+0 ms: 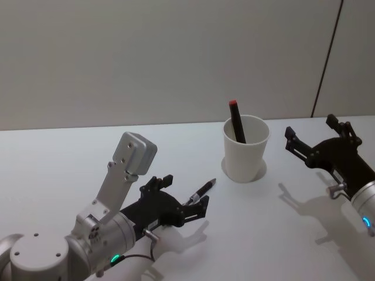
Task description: Place the pen into the pen holder.
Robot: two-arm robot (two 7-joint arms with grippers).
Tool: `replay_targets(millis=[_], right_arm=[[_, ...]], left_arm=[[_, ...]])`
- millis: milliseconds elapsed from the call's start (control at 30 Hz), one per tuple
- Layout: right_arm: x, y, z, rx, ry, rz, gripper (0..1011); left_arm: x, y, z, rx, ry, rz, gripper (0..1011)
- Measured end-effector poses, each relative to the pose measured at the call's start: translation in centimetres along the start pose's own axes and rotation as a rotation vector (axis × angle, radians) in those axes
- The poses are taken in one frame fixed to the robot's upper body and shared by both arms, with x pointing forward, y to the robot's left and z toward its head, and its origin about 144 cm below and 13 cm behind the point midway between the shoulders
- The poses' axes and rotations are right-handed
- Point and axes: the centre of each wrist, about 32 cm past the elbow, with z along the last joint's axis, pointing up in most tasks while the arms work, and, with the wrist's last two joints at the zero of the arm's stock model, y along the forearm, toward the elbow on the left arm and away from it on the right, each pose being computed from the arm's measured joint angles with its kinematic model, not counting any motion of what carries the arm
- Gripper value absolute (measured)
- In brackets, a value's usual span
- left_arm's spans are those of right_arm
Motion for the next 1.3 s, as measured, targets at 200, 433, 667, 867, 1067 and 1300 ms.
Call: replay_targets(millis=[200, 433, 667, 867, 1067, 1300], right_arm=[[0.0, 0.0, 0.0, 0.000, 0.000, 0.000, 1001], [0.0, 0.0, 0.0, 0.000, 0.000, 0.000, 1001], [0.0, 0.0, 0.0, 0.000, 0.000, 0.000, 1002], [0.0, 0.0, 0.0, 0.000, 0.000, 0.000, 1001], [0.0, 0.0, 0.0, 0.000, 0.000, 0.000, 1001], [0.0, 0.0, 0.0, 0.000, 0.000, 0.000, 1001]], left_arm=[[0.0, 0.0, -0.8, 0.011, 0.005, 0.010, 1001], [0.1, -0.2, -1.7, 0.017, 0.018, 0.028, 1001], [0.3, -0.4, -2.5, 0.024, 0.035, 0.040, 1001], [0.4, -0.4, -3.1, 0.030, 0.046, 0.044, 1001], [0.5, -0.5, -3.5, 0.037, 0.052, 0.044, 1001], [0.5, -0.5, -3.7, 0.045, 0.047, 0.043, 1001]])
